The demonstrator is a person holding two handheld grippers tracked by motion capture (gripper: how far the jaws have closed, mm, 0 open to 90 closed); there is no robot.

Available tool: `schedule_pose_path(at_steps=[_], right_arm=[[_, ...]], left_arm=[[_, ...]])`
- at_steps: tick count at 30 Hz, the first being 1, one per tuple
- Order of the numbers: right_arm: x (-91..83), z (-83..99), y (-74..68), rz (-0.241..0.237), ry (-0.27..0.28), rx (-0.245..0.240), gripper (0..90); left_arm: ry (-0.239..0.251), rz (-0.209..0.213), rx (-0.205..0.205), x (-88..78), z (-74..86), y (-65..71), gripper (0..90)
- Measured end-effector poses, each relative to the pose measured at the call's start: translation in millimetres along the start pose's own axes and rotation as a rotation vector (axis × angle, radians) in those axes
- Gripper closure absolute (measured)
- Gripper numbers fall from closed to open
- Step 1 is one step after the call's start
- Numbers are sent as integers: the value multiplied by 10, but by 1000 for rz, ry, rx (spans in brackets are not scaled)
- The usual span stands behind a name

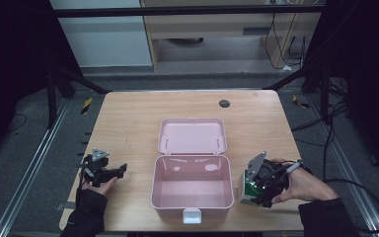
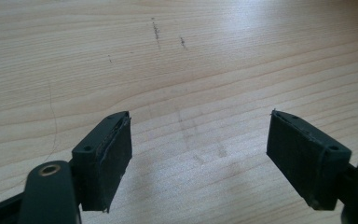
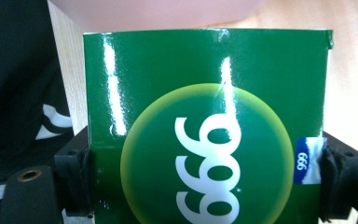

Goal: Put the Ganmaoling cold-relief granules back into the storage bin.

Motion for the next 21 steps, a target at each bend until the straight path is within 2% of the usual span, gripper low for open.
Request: schedule_pose_path(at_steps=[1, 5, 7, 8, 9, 13, 16, 21], right_arm=[[-68, -6, -12, 5, 13, 13, 162], [-192, -18, -24, 10, 20, 8, 162], [-322, -39, -36, 11, 30, 14, 161], [-322, -39, -36, 11, 30, 14, 161], [-421, -65, -41, 23, 45, 11, 162], [-531, -106, -57, 29, 57, 1, 162], [-670, -191, -98, 24, 53, 5, 162], [-768, -265, -121, 24, 36, 2, 162]], left_arm=[[0, 0, 0, 1, 1, 0, 214], [0, 1, 1, 0, 0, 4, 214], [-1, 1, 1, 1, 0, 3, 214], [-1, 1, 1, 2, 1, 3, 214], [-1, 1, 0, 1, 1, 2, 214], [-1, 2, 2, 1, 0, 4, 214], [-1, 2, 2, 2, 1, 5, 215], [-3, 2, 2, 4, 2, 4, 215]])
Point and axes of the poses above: each handheld gripper's, and its own axes: x roughly forward along the jaws, z roughly out of its underside, y roughly to its right, the point moved 6 cm from there along x, roughly forward along the jaws, and after that the axes turned 10 degrees about -z, right-handed, at the moved point
